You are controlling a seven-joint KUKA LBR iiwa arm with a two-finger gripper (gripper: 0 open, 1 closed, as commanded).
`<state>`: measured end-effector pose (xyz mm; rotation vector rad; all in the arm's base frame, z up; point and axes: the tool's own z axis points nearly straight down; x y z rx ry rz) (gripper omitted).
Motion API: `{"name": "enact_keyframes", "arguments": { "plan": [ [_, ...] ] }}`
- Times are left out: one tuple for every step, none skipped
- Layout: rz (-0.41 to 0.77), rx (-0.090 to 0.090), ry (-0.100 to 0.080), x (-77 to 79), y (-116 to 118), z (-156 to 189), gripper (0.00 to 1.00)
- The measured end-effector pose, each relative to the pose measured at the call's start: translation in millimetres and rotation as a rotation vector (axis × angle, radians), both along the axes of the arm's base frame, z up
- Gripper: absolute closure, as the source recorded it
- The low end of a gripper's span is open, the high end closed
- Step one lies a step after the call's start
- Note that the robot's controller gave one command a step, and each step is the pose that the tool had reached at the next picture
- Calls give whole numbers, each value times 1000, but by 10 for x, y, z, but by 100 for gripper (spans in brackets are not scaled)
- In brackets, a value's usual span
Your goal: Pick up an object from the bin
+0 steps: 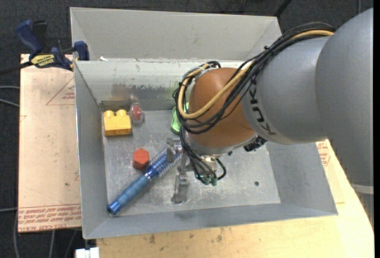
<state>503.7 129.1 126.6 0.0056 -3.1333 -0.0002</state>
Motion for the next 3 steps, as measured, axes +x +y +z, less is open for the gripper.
{"name": "enact_keyframes", "arguments": {
  "plan": [
    [72,3,-11,447,404,-575,0],
    [69,1,-8,441,378,-556,100],
    [73,3,-18,556,459,1065,100]
  ]
}}
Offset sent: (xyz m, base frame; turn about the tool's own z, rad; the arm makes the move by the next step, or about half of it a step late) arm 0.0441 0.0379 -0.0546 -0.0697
